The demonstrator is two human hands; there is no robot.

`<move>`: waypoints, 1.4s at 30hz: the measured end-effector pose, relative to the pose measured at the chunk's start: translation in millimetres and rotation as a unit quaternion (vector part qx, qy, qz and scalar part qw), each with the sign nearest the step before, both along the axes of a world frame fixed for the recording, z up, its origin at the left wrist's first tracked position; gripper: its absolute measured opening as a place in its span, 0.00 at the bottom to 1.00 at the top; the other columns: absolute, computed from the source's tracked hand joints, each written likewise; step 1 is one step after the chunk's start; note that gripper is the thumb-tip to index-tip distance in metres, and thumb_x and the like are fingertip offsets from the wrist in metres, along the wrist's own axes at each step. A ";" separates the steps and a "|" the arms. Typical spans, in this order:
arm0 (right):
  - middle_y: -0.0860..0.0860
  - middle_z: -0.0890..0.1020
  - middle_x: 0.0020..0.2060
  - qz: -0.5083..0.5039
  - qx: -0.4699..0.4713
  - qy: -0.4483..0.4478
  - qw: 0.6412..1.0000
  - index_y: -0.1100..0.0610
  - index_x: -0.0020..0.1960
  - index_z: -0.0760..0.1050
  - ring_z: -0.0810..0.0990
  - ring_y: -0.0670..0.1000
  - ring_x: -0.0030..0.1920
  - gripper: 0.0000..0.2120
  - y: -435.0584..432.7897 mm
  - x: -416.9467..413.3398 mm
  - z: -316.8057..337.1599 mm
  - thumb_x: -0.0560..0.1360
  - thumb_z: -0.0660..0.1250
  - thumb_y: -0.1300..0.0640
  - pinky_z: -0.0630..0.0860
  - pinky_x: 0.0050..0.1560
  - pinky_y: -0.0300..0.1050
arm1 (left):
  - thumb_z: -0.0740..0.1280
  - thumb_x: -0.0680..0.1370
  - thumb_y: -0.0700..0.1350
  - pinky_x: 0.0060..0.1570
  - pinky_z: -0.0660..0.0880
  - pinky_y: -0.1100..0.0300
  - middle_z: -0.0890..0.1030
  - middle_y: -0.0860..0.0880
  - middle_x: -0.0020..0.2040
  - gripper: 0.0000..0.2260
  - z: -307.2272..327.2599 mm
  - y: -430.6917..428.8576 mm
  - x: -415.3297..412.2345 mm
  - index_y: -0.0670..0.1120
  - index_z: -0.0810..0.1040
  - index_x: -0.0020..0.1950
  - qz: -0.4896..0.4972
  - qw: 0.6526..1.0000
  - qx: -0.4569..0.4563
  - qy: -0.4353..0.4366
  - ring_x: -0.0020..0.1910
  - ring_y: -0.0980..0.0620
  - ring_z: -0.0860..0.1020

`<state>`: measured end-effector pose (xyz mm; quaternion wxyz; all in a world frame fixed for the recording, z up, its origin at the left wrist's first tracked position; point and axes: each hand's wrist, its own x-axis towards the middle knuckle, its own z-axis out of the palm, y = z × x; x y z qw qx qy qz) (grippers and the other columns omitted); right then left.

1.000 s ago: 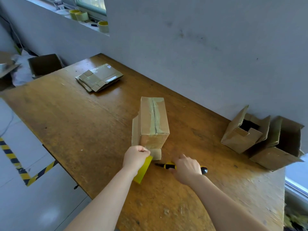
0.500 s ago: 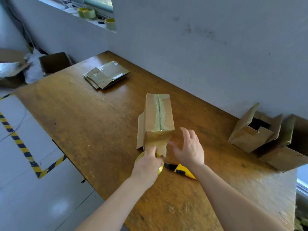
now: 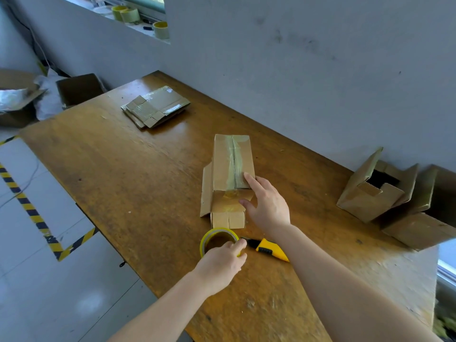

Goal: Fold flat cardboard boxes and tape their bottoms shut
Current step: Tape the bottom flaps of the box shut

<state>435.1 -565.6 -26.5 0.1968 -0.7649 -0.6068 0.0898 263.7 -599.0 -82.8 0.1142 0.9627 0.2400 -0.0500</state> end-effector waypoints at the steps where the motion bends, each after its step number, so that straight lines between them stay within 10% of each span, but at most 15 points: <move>1: 0.49 0.69 0.71 0.000 0.000 0.000 1.000 0.43 0.76 0.55 0.71 0.52 0.67 0.34 0.0 -0.1 0.1 0.76 0.68 0.45 0.78 0.54 0.47 | 0.62 0.80 0.38 0.46 0.80 0.52 0.63 0.44 0.71 0.16 -0.9 0.9 -0.9 0.39 0.71 0.68 -0.004 1.000 0.000 -0.009 0.58 0.47 0.74; 11: 0.48 0.73 0.67 -0.001 -0.005 0.005 1.000 0.43 0.76 0.55 0.74 0.51 0.64 0.34 -2.9 2.3 3.0 0.76 0.68 0.48 0.78 0.52 0.44 | 0.65 0.80 0.43 0.52 0.79 0.53 0.65 0.45 0.70 0.22 -7.1 4.6 -6.5 0.43 0.67 0.73 -0.023 0.998 0.000 -0.054 0.57 0.47 0.76; 18: 0.48 0.74 0.65 0.011 -0.001 -0.001 1.000 0.44 0.76 0.57 0.74 0.50 0.62 0.32 -1.4 4.8 6.0 0.77 0.67 0.48 0.79 0.51 0.44 | 0.64 0.79 0.51 0.54 0.74 0.57 0.65 0.48 0.70 0.38 -3.0 8.8 -2.0 0.56 0.38 0.77 0.023 0.997 -0.058 -0.047 0.61 0.50 0.71; 24: 0.48 0.76 0.62 0.015 0.006 0.004 1.000 0.44 0.75 0.60 0.75 0.50 0.59 0.31 0.5 5.9 7.0 0.76 0.68 0.48 0.78 0.48 0.44 | 0.62 0.78 0.42 0.36 0.76 0.66 0.72 0.47 0.60 0.15 24.4 22.7 -5.7 0.46 0.70 0.64 0.212 0.944 0.020 -0.252 0.42 0.54 0.78; 27: 0.48 0.75 0.63 0.017 0.005 0.004 1.000 0.44 0.75 0.61 0.75 0.51 0.60 0.30 1.5 6.3 8.1 0.76 0.67 0.46 0.79 0.49 0.46 | 0.66 0.74 0.39 0.49 0.79 0.52 0.69 0.42 0.60 0.18 39.4 47.0 -1.9 0.42 0.69 0.63 0.290 0.882 0.061 -0.367 0.53 0.45 0.75; 33: 0.49 0.76 0.64 0.028 0.025 0.012 0.999 0.47 0.73 0.65 0.76 0.52 0.60 0.28 5.8 5.0 9.4 0.76 0.67 0.45 0.77 0.52 0.46 | 0.67 0.75 0.57 0.64 0.69 0.48 0.44 0.44 0.78 0.41 50.0 86.7 13.5 0.57 0.43 0.78 0.283 0.930 -0.014 -0.233 0.75 0.41 0.56; 42: 0.52 0.73 0.58 0.021 -0.011 -0.015 1.000 0.50 0.68 0.67 0.79 0.53 0.49 0.26 12.2 -4.4 -10.3 0.74 0.69 0.44 0.79 0.40 0.46 | 0.66 0.78 0.48 0.62 0.73 0.48 0.52 0.43 0.78 0.30 28.9 93.8 10.2 0.50 0.58 0.77 0.301 0.933 0.005 -0.198 0.67 0.42 0.71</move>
